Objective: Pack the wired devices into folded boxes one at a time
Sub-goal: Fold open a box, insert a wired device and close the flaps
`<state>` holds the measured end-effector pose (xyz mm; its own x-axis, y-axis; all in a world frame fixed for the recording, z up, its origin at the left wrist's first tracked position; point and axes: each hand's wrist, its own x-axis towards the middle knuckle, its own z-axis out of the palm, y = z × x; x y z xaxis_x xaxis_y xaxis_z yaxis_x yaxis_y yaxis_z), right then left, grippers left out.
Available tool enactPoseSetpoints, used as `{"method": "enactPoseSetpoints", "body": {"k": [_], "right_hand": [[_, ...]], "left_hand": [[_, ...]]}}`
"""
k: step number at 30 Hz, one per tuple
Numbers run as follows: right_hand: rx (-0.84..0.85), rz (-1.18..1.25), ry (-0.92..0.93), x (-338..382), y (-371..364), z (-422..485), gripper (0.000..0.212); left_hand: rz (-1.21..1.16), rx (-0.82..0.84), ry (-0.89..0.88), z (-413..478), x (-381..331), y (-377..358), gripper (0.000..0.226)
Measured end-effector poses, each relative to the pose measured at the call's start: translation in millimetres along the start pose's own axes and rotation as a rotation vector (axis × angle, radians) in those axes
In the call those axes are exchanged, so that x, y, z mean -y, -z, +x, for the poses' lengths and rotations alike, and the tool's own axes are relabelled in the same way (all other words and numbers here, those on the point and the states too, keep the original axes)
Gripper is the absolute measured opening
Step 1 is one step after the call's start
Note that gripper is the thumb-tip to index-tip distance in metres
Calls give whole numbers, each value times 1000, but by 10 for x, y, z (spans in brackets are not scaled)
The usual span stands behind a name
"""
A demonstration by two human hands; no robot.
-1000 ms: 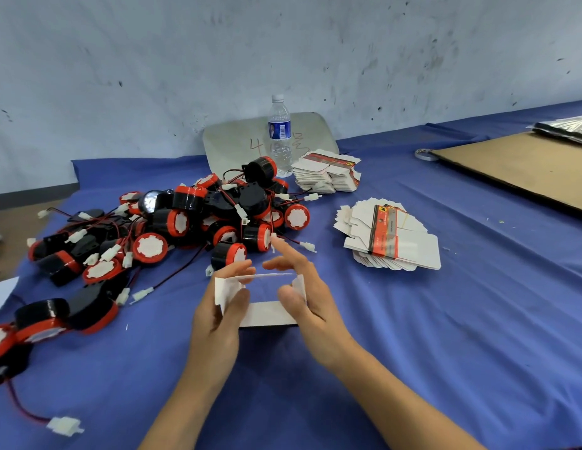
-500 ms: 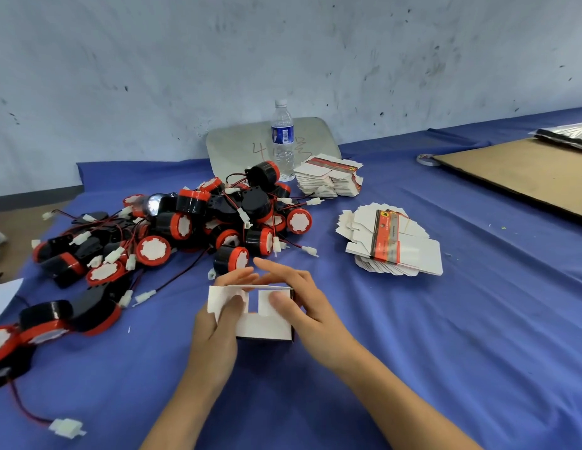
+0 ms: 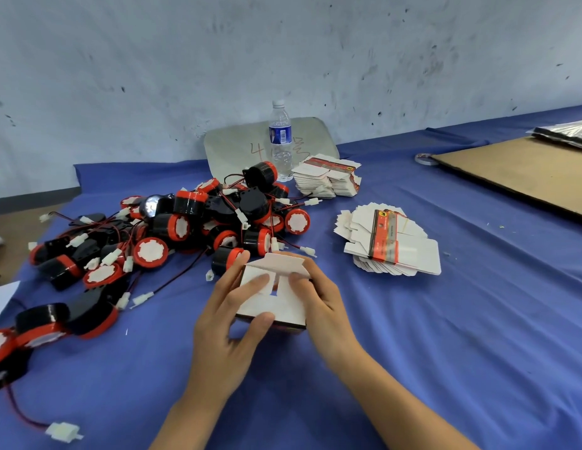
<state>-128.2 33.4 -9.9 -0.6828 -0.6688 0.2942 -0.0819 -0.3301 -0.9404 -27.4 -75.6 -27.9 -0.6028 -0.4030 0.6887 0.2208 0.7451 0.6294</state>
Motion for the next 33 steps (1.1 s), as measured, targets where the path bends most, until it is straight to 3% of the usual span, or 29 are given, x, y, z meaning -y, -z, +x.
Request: {"method": "enactPoseSetpoints", "body": {"k": [2, 5, 7, 9, 11, 13, 19, 26, 29, 33], "right_hand": [[46, -33, 41, 18, 17, -6, 41], [114, -72, 116, 95, 26, -3, 24], [110, -69, 153, 123, 52, 12, 37], [114, -35, 123, 139, 87, 29, 43], [149, -15, 59, 141, 106, 41, 27], [212, -33, 2, 130, 94, 41, 24], [245, -62, -34, 149, 79, 17, 36], [191, 104, -49, 149, 109, 49, 39], [115, 159, -32, 139, 119, 65, 41], [179, 132, -10, 133, 106, 52, 44]], "left_hand": [[-3, -5, 9, 0, -13, 5, 37], [12, -14, 10, 7, -25, 19, 39], [17, -1, -7, 3, -30, 19, 39], [12, 15, -27, -10, -34, 4, 39], [-39, 8, -6, -18, -44, 4, 34], [-66, -42, 11, -23, -42, 22, 36], [-49, -37, -2, -15, -35, 40, 57], [-14, 16, -84, -21, -26, -13, 127], [-36, -1, -46, -14, -38, -48, 125], [5, -96, -63, 33, -76, -60, 115]]}}
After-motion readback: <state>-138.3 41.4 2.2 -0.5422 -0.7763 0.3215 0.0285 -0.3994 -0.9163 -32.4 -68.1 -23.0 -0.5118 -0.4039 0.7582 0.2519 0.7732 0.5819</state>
